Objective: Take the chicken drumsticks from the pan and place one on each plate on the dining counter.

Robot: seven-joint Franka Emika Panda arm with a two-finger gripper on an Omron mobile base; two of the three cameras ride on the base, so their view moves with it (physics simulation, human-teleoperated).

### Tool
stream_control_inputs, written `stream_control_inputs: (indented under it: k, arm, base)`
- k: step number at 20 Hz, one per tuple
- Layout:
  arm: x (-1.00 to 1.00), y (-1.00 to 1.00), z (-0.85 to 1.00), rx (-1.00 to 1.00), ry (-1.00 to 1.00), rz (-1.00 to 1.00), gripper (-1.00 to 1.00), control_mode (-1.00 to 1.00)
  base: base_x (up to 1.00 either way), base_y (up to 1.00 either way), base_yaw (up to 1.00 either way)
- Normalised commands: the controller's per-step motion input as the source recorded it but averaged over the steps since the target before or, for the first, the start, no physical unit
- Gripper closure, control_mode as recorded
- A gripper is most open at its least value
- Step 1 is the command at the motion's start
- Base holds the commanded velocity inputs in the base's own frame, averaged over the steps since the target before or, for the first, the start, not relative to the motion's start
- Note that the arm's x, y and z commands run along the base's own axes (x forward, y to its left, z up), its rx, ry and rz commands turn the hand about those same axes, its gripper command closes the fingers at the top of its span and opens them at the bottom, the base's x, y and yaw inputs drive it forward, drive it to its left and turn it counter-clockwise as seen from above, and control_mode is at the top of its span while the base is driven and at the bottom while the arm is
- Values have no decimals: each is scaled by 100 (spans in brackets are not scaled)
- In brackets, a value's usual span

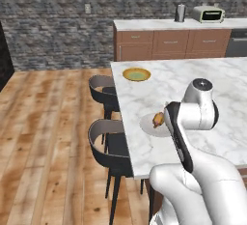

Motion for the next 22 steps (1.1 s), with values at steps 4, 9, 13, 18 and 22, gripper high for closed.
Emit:
stream_control_inputs:
  k: [4,9,13,18,22]
  arm:
    - [-26,40,-39,-1,41,1,-100,-100]
    - [0,33,-22,-18,0,4,-100,-100]
    - [-5,0,-3,-4,-8,1,-100,100]
    - [0,0,0,0,0,0,-100,100]
    - [0,0,0,0,0,0,-100,100]
  base:
    - [0,0,0]
    - [0,0,0]
    - [-7,0,0]
    - [-68,-51,-4]
    - [-19,-100,-11]
